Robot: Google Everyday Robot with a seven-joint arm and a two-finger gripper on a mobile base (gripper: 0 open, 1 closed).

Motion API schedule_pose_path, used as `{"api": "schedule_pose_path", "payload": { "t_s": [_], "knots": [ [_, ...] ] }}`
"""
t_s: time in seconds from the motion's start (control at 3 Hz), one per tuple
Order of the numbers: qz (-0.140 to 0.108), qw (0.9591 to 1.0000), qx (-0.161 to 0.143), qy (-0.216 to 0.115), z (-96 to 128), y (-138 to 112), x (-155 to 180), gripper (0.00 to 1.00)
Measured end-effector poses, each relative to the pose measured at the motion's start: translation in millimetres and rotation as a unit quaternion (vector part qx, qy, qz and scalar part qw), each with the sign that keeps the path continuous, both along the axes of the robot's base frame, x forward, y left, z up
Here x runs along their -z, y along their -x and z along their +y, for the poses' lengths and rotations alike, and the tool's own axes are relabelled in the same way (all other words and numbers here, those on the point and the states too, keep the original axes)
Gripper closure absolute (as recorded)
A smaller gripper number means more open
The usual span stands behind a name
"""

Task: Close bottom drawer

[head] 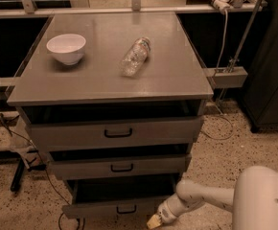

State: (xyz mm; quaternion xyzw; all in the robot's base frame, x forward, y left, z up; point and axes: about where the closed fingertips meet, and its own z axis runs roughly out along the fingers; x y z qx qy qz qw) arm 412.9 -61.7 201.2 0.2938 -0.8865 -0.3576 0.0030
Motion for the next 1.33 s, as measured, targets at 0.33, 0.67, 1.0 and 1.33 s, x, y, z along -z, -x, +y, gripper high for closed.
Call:
{"api": "schedule_pose_path", "payload": {
  "t_s": [0.33,0.67,1.0,1.33],
  "knots": [
    [-0.019,0.9995,0.014,0.022,-0.3,-20.0,5.7,1.0],
    [-0.035,0.9986,0.022,0.034,-0.2,-35.7,6.7,1.0],
    [-0.049,0.9977,0.027,0.039,0.2,-48.4,4.1,1.0],
    [-0.057,0.9971,0.029,0.041,0.2,-56.6,1.5,1.0]
  ]
}}
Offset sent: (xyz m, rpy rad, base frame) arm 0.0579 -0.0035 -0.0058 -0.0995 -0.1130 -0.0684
